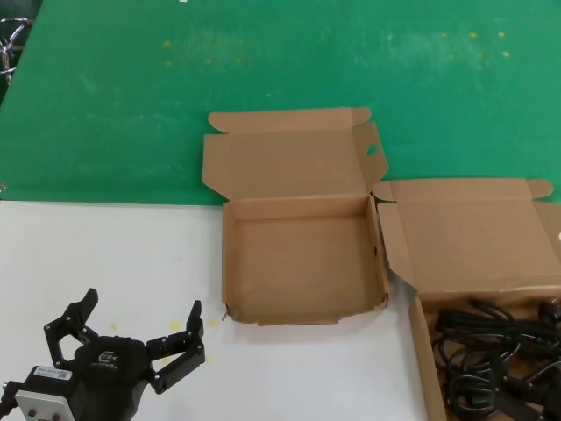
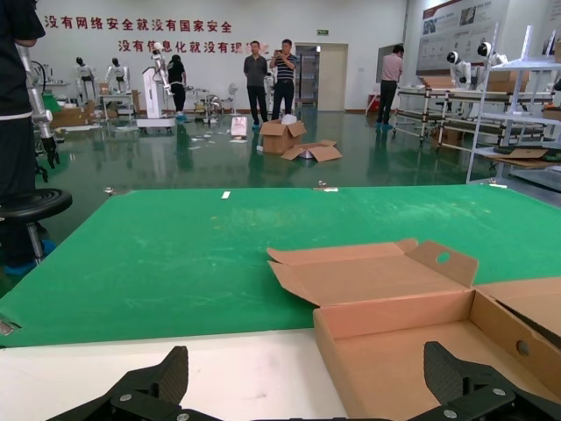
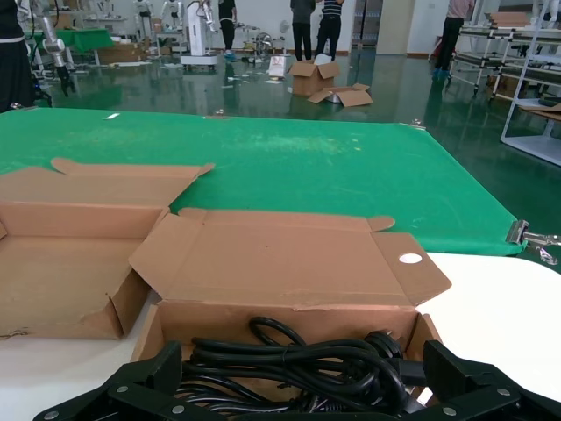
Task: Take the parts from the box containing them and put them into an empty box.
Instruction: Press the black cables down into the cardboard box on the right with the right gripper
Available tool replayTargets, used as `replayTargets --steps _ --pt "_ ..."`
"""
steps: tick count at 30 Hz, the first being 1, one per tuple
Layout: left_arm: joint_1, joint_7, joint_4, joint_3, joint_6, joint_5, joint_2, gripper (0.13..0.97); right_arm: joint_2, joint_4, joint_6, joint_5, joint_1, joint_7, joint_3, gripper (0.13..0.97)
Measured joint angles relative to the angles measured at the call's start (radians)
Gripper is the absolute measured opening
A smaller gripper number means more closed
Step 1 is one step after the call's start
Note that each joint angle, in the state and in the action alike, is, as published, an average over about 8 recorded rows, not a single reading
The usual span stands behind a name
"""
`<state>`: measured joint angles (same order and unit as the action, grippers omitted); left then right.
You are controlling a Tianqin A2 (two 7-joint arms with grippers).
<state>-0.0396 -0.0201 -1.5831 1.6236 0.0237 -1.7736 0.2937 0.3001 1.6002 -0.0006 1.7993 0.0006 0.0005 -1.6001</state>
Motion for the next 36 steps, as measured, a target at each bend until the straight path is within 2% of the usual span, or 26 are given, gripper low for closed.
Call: replayTargets --steps 5,13,17,25,26,34,36 --pt "0.000 0.000 0.000 0.000 0.000 0.000 0.000 0.930 0.000 0.000 0.000 0.000 0.000 0.000 0.000 0.966" --pt "0.000 0.000 0.000 0.000 0.000 0.000 0.000 0.828 0.000 0.000 0.000 0.000 0.000 0.000 0.000 0.966" --pt "0.000 0.000 0.000 0.000 0.000 0.000 0.000 0.828 0.000 0.000 0.000 0.000 0.000 0.000 0.000 0.966" --pt "0.000 0.000 0.000 0.000 0.000 0.000 0.000 0.661 0.000 0.000 0.000 0.000 0.000 0.000 0.000 0.966" --pt "0.000 0.000 0.000 0.000 0.000 0.000 0.000 0.661 0.000 0.000 0.000 0.000 0.000 0.000 0.000 0.966" --pt "0.000 0.000 0.000 0.000 0.000 0.000 0.000 0.443 -0.002 0.004 0.006 -0.001 -0.004 -0.001 -0.003 0.966" --pt "0.000 0.000 0.000 0.000 0.000 0.000 0.000 0.422 -0.003 0.007 0.012 -0.002 -0.006 -0.003 -0.006 0.966"
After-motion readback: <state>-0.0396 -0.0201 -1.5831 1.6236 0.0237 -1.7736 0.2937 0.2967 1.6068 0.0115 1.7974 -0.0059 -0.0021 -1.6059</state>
